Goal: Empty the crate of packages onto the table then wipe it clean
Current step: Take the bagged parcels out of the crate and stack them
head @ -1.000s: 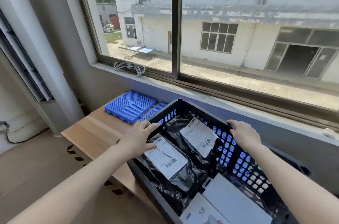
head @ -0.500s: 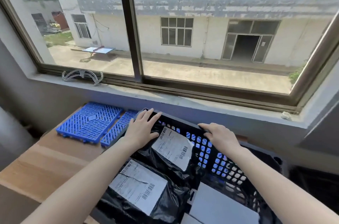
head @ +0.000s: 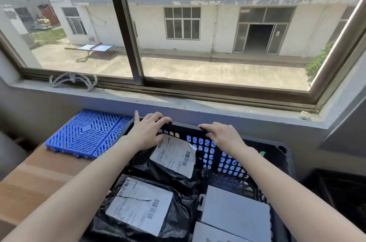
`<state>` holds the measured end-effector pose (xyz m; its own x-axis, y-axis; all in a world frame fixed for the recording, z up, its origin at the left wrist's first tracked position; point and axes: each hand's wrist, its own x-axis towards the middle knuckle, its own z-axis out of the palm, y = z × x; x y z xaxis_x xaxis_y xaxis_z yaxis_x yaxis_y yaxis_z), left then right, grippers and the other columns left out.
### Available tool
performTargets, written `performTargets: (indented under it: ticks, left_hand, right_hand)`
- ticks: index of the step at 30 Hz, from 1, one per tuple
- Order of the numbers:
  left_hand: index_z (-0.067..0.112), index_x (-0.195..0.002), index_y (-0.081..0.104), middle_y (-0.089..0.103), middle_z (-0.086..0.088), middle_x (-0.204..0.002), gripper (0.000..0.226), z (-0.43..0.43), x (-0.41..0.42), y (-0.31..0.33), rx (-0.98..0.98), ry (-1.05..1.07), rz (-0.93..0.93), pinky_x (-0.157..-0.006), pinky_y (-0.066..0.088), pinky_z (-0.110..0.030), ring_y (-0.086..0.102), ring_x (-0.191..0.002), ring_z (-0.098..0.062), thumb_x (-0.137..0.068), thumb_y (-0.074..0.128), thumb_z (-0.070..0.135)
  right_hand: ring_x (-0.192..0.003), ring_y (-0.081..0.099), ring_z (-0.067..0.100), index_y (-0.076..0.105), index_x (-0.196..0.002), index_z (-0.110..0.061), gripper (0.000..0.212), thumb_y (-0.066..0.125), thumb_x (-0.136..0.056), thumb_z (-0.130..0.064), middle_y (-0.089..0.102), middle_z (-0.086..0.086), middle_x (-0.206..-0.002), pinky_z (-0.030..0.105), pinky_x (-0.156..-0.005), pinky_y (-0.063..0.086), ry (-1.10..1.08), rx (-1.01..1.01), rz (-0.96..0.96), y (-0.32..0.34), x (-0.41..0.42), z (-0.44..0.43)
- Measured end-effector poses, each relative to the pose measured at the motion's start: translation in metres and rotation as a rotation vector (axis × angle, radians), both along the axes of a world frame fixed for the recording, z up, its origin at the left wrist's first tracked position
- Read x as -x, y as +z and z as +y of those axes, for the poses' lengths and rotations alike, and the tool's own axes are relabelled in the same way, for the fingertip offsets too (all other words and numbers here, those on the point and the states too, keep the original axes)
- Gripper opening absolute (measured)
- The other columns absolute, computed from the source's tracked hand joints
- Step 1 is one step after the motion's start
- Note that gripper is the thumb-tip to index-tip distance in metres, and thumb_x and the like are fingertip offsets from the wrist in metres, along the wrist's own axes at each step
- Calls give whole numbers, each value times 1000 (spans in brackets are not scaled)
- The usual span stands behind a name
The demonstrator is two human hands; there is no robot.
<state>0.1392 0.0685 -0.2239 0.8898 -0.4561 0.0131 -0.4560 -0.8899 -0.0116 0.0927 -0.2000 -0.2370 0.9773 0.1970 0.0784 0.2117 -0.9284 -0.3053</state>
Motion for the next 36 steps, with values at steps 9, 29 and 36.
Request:
performTargets:
  ticks: [9,29,36]
  left_hand:
    - [36,-143,35,40,3,-131,52,12,7,-8,37,-133,-21,-102,39,-49,37,-121,-23,-94,53,32]
    - [27,-142,42,48,-1,-129,67,28,48,-33,186,-244,-89,-81,53,-38,50,-115,-25,-83,69,45]
    - [29,-148,26,16,-8,-149,91,31,72,-55,89,-58,94,-99,47,-39,22,-133,-28,-75,70,60]
  right_hand:
    - [-110,53,21,51,-133,-40,38,50,-98,-24,60,-2,-117,41,-92,45,45,-66,170,6,0,-11]
    - [-101,53,24,60,-122,-16,35,61,-91,-32,54,4,-111,36,-81,47,-364,0,-322,-15,79,44]
    - [-125,47,32,9,-151,-33,84,60,-86,-52,30,12,-150,38,-93,43,-651,-404,367,-42,97,75]
